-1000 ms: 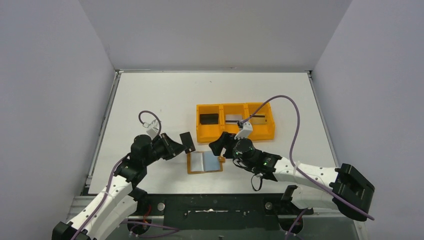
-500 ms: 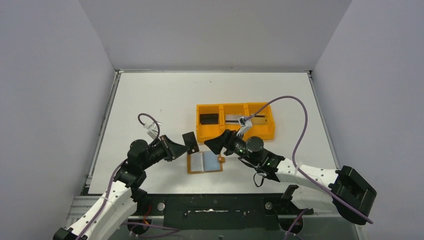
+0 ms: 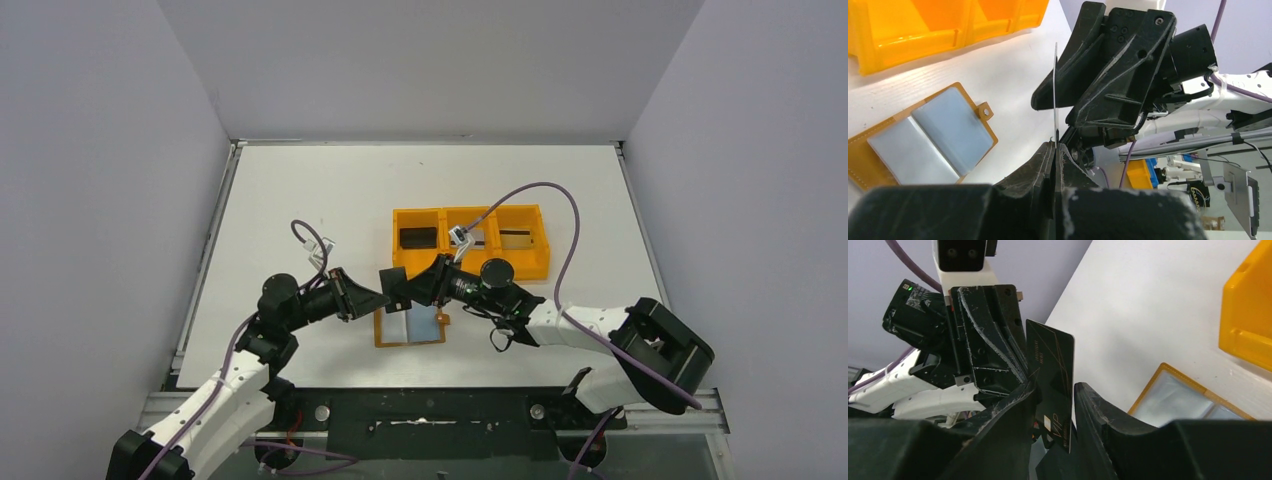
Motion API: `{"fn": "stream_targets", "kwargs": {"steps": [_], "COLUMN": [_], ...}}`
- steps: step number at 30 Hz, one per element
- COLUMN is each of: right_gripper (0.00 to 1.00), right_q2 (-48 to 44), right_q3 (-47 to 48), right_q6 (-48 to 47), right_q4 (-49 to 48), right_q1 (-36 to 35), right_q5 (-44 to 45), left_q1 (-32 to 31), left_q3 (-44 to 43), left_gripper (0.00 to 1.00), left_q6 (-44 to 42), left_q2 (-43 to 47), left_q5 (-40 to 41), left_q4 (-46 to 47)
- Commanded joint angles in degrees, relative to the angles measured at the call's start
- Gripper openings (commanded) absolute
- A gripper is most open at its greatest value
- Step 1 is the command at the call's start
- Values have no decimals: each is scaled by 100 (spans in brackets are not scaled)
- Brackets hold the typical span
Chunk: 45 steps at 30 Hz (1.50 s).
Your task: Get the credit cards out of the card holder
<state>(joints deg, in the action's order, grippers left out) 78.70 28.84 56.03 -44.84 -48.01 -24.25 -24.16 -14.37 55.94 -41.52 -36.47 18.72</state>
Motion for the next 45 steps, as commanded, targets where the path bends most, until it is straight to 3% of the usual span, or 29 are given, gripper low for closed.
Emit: {"fn": "stream_targets", "kwargs": {"steps": [1,11,12,15,17,23,27,29,37,45], "right_gripper": [31,8,6,1,0,0,0,0,0,0], "right_q2": [23,-48,-47,-85,-158,-683,-873,-943,-1009,-293], "right_q3": [201,124,122,114,140,730,1231,1353,1646,2214], "right_q6": [201,213,215,188,51,-1100,-1971,-2380,-4092,-6834], "right_q4": [-891,-928,-927,-865,-586,1905,3427,3704,4101,4108], "right_q1": [52,134,134,143,138,89,41,3,-369,-743], "right_q5": [-410,-451,-445,-392,-288,829,1636,1956,3544,3874], "left_q1": [34,34,34,34,36,43,47,44,44,43], "left_q3": [39,54,26,-192,-376,-1096,-1949,-2275,-2287,-2060], "left_gripper": [0,0,6,39,52,77,83,84,88,88], "left_q6": [117,101,53,-238,-519,-1342,-1913,-2197,-2671,-2747], "left_q2": [27,73,74,109,161,545,476,411,899,1352], "left_q5": [-296,-239,-234,-61,155,1839,2553,3066,4998,5452], "left_q4": [692,576,482,-83,-612,-2744,-3774,-4160,-4296,-4242]}}
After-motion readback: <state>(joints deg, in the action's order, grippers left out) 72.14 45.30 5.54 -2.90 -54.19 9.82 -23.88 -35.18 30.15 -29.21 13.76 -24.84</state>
